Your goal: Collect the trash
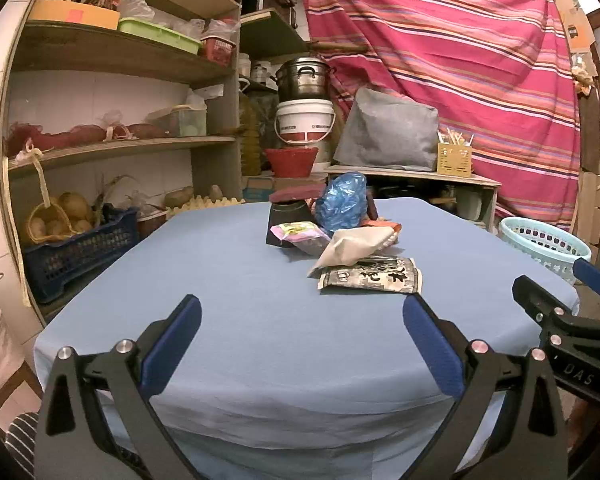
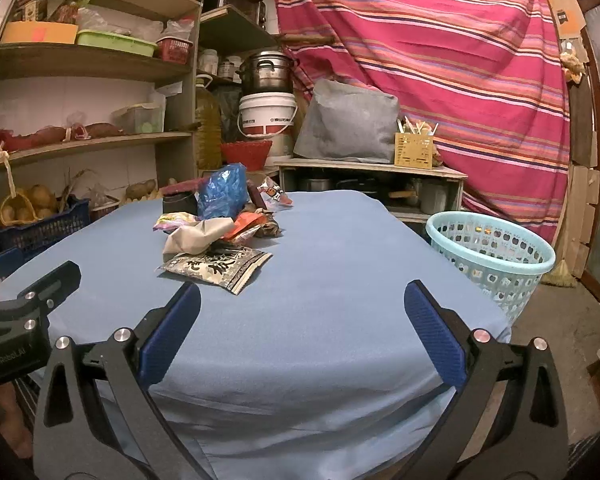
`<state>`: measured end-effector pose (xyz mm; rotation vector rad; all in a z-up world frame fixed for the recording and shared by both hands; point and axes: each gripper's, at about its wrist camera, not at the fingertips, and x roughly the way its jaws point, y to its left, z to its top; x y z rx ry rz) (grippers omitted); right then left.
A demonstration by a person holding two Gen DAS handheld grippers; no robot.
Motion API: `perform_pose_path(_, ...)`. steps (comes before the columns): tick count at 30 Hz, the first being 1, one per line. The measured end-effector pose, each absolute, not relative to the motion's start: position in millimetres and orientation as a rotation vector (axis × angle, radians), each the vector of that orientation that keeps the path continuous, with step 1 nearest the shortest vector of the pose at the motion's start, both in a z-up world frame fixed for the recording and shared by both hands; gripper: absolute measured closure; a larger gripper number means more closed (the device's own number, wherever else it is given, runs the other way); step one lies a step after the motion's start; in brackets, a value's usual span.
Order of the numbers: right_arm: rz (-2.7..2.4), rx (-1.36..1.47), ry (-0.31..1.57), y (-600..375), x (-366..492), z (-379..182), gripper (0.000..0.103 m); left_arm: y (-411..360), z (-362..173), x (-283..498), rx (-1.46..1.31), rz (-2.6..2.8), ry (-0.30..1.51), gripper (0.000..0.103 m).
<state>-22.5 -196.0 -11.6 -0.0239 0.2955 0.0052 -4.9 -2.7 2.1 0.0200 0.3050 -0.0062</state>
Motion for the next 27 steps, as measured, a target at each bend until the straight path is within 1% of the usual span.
perform_pose_path(27,0.010,-0.021,0.304,-196.5,-19.3,-13.0,0.004,6.4,-3.1,-5.6,0.025,-0.010,0.317,0.005)
